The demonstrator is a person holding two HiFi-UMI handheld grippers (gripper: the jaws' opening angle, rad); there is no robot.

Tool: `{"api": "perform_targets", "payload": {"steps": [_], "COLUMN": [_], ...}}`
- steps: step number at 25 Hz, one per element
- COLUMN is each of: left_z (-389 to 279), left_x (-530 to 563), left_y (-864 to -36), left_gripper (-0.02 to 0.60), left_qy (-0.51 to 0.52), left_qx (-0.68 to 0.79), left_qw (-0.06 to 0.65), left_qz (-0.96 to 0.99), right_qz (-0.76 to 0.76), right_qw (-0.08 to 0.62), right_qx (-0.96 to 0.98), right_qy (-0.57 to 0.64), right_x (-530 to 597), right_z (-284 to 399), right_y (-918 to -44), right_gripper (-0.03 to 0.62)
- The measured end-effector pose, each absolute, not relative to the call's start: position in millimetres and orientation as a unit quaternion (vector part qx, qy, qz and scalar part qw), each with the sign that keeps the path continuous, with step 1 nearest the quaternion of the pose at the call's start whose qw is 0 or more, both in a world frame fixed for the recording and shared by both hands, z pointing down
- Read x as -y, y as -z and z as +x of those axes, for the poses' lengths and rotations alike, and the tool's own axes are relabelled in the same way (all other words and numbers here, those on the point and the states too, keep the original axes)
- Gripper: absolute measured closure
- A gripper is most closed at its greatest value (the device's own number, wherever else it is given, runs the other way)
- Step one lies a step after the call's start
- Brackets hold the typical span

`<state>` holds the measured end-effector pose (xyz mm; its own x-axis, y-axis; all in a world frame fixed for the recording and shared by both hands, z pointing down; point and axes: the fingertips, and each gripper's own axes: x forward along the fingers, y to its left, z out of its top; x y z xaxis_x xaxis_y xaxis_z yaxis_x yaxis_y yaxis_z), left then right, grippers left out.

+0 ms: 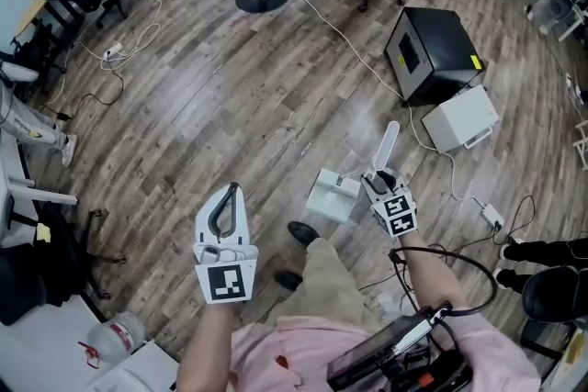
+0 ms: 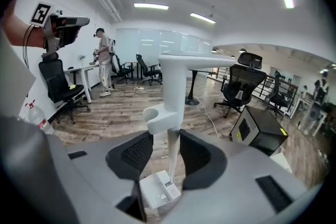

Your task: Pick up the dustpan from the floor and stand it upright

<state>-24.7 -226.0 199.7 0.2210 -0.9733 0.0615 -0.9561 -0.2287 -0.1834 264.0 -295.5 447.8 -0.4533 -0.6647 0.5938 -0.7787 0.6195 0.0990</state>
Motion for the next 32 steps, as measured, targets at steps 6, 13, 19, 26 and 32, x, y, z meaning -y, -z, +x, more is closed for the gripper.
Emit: {"api": "perform_targets", "payload": {"steps": [6, 13, 19, 26, 32], "left_z": [-31, -38, -64, -100, -128], "left_x": [199, 173, 149, 120, 89], "left_y": [-187, -150, -109, -39, -2], "left_gripper": [0.572, 0.572, 0.572, 0.572, 0.572], "left_qy": [0.064, 0.032, -0.001, -0.042, -0.042], "left_qx": [-0.628, -0.64, -0.681, -0.729, -0.762], "left_qw": [0.054, 0.076, 0.086, 0.113, 0.15], "left_qz": [-0.773, -0.764, -0.727, -0.674, -0.629], "right_qz": [0.431, 0.332, 0.267, 0.248, 0.245], "right_qw": [0.302, 0.238, 0.11, 0.022, 0.008], "right_qx": [0.839, 0.909, 0.957, 0.968, 0.967], "right_qy": [-0.137, -0.084, -0.011, 0.034, 0.068], "right_x": [269, 225, 212, 194, 167], "right_z": [261, 159, 47, -29, -56], "right_y": [-457, -382, -249, -121, -76], "right_gripper": [0.437, 0.439, 0.466, 0.518, 0.592]}}
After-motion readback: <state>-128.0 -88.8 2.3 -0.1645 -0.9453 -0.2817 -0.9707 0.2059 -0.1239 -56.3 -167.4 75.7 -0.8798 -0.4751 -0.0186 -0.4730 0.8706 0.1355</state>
